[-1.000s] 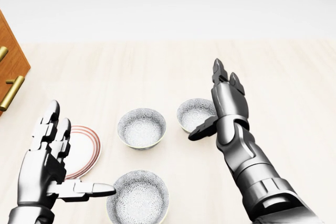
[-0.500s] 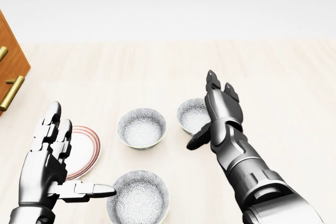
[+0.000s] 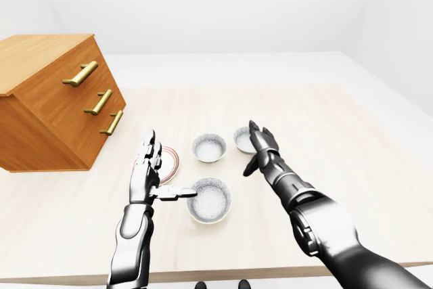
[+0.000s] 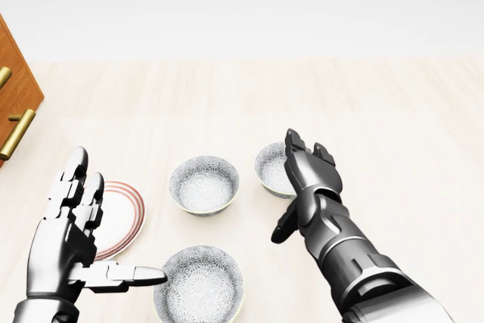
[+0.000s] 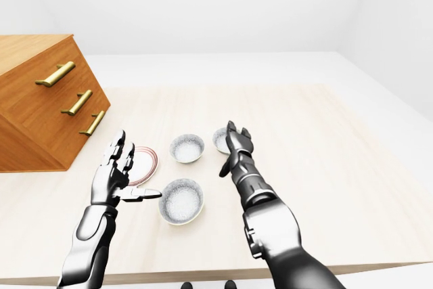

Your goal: Stack the bowl at the front on the bowl in the middle.

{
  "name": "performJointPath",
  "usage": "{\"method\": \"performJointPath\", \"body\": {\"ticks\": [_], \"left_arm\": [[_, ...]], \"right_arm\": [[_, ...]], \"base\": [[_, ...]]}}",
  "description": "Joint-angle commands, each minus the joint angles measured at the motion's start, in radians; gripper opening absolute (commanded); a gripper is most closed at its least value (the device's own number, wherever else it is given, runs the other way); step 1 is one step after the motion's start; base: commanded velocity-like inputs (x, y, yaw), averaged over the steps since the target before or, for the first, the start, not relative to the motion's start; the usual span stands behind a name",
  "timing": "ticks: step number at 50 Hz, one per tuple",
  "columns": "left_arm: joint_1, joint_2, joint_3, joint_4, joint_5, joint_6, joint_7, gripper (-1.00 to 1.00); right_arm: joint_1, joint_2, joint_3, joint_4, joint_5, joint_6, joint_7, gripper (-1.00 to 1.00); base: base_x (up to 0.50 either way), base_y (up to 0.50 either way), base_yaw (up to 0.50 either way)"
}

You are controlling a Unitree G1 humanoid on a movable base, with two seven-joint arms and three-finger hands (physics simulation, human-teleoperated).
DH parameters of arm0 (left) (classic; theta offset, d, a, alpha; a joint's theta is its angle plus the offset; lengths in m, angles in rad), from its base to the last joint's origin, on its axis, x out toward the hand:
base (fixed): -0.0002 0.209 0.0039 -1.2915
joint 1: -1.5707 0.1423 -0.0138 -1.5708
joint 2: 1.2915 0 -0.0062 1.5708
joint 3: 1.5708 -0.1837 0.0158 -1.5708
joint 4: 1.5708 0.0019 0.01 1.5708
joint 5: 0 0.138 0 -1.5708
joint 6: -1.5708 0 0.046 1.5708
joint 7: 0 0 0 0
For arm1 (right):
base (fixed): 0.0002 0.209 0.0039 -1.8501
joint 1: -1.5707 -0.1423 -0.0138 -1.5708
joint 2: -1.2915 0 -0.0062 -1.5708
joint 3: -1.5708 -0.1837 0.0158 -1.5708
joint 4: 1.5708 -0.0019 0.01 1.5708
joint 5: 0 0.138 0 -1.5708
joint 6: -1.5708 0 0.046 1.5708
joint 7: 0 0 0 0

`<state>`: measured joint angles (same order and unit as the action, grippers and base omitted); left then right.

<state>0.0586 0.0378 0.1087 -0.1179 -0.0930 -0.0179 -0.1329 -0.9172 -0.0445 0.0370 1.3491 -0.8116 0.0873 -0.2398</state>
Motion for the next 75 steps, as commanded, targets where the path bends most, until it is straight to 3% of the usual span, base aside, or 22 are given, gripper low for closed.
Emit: {"method": "performJointPath", "body": {"ticks": [1,20,22,23,24,35,56,67,75], "left_arm": [[0.000,0.000,0.002,0.004,-0.005,-0.003,-0.004,1.00],[0.007,0.001,0.005,-0.007,-0.010,-0.001,-0.011,1.00],[0.008,0.002,0.008,-0.010,-0.014,0.002,-0.014,1.00],[0.007,0.003,0.010,-0.010,-0.016,0.004,-0.015,1.00],[0.006,0.003,0.011,-0.011,-0.018,0.006,-0.016,1.00],[0.011,0.003,0.018,-0.024,-0.026,0.016,-0.021,1.00],[-0.006,0.004,0.017,0.002,-0.025,0.013,-0.013,1.00],[-0.004,0.005,0.016,0.002,-0.027,0.008,-0.011,1.00],[-0.004,0.005,0.017,0.006,-0.028,0.006,-0.012,1.00]], "right_arm": [[-0.003,0.013,0.002,0.011,-0.052,0.000,0.021,1.00],[-0.062,0.001,-0.029,0.029,-0.097,0.000,0.121,1.00],[-0.072,0.001,-0.048,0.029,-0.085,0.000,0.093,0.11],[-0.075,0.001,-0.050,0.030,-0.083,0.000,0.080,-0.80],[-0.073,0.000,-0.041,0.031,-0.095,0.000,0.089,-1.00],[-0.063,-0.007,-0.048,0.033,-0.118,0.000,-0.032,-1.00],[-0.122,-0.025,-0.029,0.004,-0.085,0.000,-0.110,-1.00],[-0.087,0.048,0.060,-0.128,-0.108,0.000,-0.150,-1.00],[0.089,0.135,0.120,-0.454,-0.180,0.000,-0.041,-1.00]], "base": [[0.00,0.00,0.00],[0.00,0.00,0.00],[0.00,0.00,0.00],[0.00,0.00,0.00],[0.00,0.00,0.00],[0.00,0.00,0.00],[0.00,0.00,0.00],[0.00,0.00,0.00],[0.00,0.00,0.00]]}}
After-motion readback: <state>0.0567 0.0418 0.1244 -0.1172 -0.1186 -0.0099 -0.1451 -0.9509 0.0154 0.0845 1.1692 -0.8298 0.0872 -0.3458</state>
